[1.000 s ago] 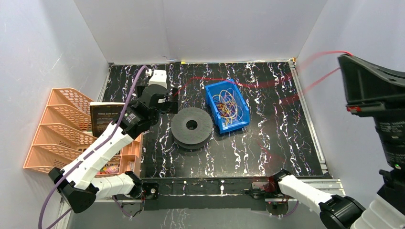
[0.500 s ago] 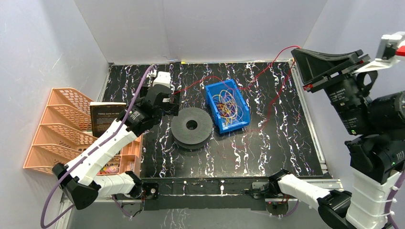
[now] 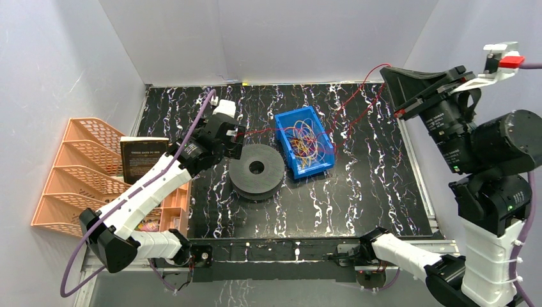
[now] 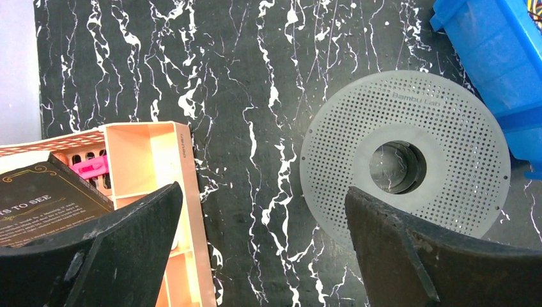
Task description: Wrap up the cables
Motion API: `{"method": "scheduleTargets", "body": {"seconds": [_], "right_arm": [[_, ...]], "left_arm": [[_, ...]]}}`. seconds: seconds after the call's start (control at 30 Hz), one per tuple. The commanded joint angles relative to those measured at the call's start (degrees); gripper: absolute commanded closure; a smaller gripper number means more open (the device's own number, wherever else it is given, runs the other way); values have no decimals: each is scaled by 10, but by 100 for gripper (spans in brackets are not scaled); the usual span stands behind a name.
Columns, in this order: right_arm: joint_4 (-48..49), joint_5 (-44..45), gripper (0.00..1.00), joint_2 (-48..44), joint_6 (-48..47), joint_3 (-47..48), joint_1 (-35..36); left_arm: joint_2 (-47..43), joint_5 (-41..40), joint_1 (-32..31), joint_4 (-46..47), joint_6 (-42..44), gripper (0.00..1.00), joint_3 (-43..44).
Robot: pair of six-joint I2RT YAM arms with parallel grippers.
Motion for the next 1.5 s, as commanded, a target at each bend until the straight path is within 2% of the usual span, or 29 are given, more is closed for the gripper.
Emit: {"method": "scheduleTargets", "body": {"seconds": [0.0, 0.23, 0.37, 0.43, 0.5, 0.73, 0.77, 0.87, 1.17, 1.23, 1.33, 1.47], "right_arm": [[37, 41, 100, 3, -5, -14, 0], [40, 87, 100, -5, -19, -44, 0], [42, 86, 100, -22, -17, -87, 0], [48, 87, 100, -36, -13, -125, 0], [52, 88, 100, -49, -8, -156, 0], [51, 104, 100, -78, 8, -244, 0], [51, 109, 100, -80, 9, -254, 0], [48, 119, 100, -81, 14, -277, 0], [40, 133, 100, -84, 46, -367, 0], [33, 136, 89, -84, 56, -388, 0], [26, 132, 59, -84, 71, -422, 0], [29, 77, 40, -85, 77, -456, 0]], "left_arm": [[-12, 22, 1, -28, 2, 2, 16], [-13, 45, 1, -43, -18, 2, -21], [-35, 97, 1, -17, -13, 2, -43], [-45, 124, 1, -1, -7, 10, -49], [-50, 153, 1, 6, 0, 24, -50], [-49, 200, 2, 10, 11, 59, -46], [-49, 208, 1, 11, 12, 65, -46], [-48, 231, 1, 12, 17, 98, -43], [-56, 300, 1, 10, 24, 100, -32], [-57, 319, 1, 7, 24, 100, -28], [-61, 332, 1, 5, 24, 100, -23], [-62, 347, 1, 5, 28, 100, -20]]}}
